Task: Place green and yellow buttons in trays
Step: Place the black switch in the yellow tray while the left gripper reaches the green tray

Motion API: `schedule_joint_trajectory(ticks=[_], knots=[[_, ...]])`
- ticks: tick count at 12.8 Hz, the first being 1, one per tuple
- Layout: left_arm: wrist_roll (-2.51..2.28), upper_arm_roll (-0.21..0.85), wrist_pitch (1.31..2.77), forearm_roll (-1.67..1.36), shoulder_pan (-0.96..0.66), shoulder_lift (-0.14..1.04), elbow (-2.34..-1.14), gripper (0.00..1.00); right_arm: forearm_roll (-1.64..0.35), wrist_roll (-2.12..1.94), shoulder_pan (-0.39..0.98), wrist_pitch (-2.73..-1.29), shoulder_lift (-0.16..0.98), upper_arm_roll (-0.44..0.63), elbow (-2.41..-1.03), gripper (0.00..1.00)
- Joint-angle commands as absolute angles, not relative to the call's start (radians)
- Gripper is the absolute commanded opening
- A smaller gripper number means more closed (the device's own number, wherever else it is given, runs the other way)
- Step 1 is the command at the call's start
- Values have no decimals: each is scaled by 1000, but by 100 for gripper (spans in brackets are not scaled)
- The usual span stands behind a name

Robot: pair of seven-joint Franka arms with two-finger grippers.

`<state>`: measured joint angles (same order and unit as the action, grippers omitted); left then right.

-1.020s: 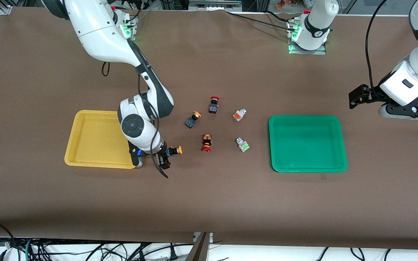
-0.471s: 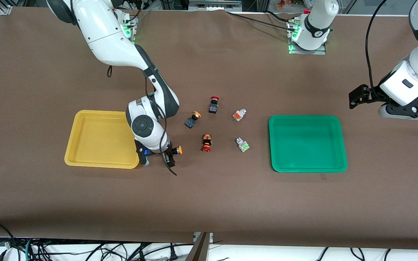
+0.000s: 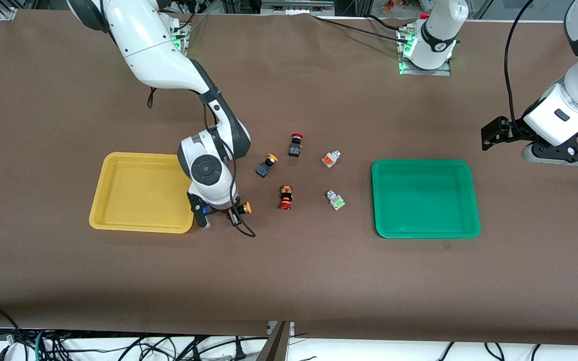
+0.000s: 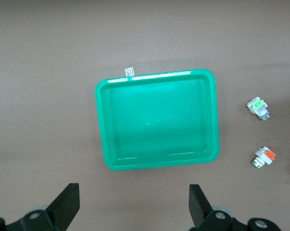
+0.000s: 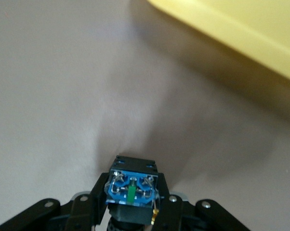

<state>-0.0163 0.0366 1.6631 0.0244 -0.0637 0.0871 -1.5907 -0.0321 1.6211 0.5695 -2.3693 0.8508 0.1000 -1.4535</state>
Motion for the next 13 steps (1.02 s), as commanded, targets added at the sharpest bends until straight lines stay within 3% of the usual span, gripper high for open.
schedule_joint_trajectory(ticks=[1, 5, 7, 10, 13], knots=[[-23, 43, 1638, 44, -66, 97, -1559, 100, -15, 1590, 571, -2201, 777, 150, -1433, 0], [-23, 44, 1640, 34, -66, 97, -1559, 100, -100, 1112, 480, -1880, 626, 186, -1439, 0], [-18, 52, 1626, 32, -74, 118, -1560, 100, -106, 888, 433, -1764, 609, 204, -1448, 0], [-20, 55, 1600, 31, -118, 168, -1559, 100, -107, 809, 422, -1852, 591, 225, -1601, 0], [-226, 55, 1710, 32, -224, 241, -1559, 100, -109, 671, 417, -1934, 569, 225, -1715, 0]])
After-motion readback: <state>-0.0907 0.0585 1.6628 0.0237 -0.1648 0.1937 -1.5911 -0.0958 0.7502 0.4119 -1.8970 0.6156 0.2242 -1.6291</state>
